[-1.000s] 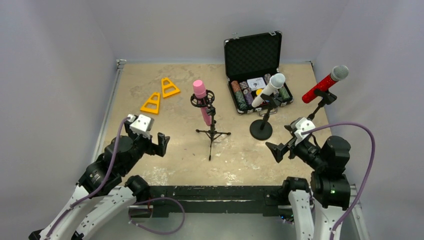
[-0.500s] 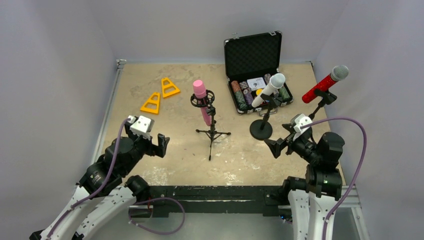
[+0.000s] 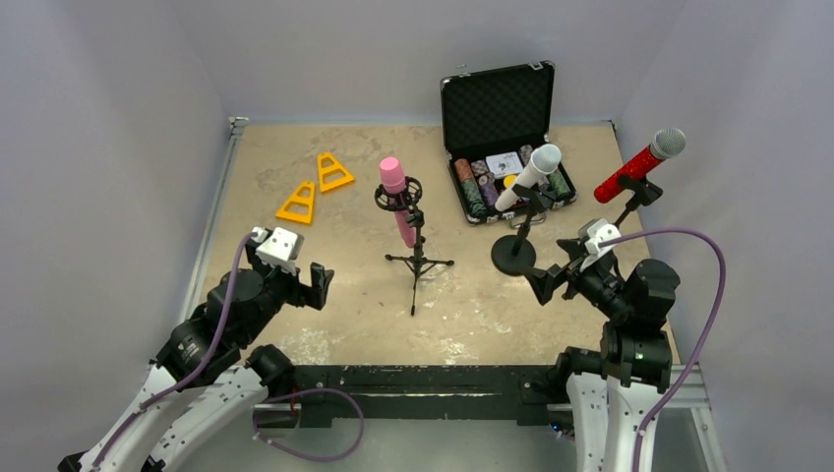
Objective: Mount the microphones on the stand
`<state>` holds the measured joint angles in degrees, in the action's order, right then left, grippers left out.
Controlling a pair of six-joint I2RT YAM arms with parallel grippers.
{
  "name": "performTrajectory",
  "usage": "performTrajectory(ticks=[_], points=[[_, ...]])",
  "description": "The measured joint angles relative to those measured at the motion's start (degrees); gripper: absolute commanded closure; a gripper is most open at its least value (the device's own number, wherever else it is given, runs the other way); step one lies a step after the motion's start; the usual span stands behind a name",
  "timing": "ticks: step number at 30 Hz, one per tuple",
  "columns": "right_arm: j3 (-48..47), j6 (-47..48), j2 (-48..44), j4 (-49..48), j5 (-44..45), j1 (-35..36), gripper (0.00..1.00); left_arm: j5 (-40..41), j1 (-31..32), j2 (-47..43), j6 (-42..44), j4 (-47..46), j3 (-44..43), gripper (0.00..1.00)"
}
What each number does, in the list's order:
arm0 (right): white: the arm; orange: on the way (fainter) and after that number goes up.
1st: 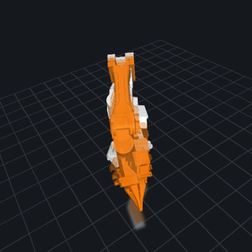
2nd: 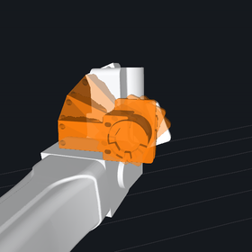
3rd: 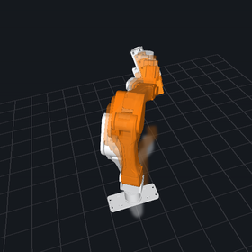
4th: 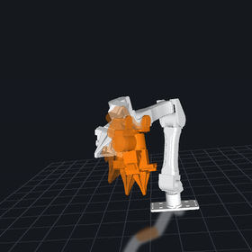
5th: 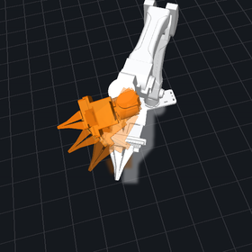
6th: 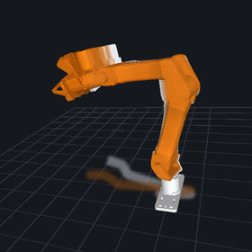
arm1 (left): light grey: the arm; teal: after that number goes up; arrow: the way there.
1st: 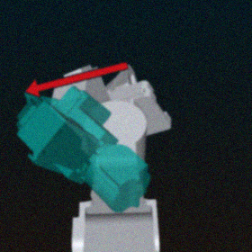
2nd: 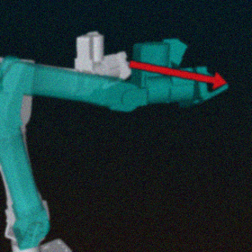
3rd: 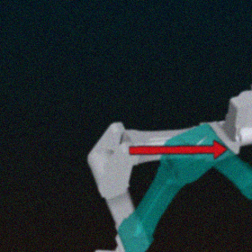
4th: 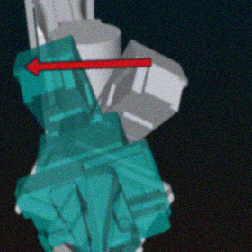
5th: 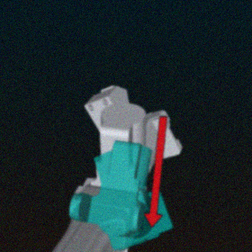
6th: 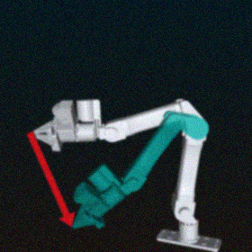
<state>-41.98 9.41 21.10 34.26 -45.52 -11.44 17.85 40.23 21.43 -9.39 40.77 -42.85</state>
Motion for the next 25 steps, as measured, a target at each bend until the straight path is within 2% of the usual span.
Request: performTrajectory(ticks=[25], points=[[0.0, -0.9, 0.0, -0.5, -0.1, -0.6, 0.02, 0.0, 0.0, 0.4, 0.0, 0.0, 0.0, 0.01]])
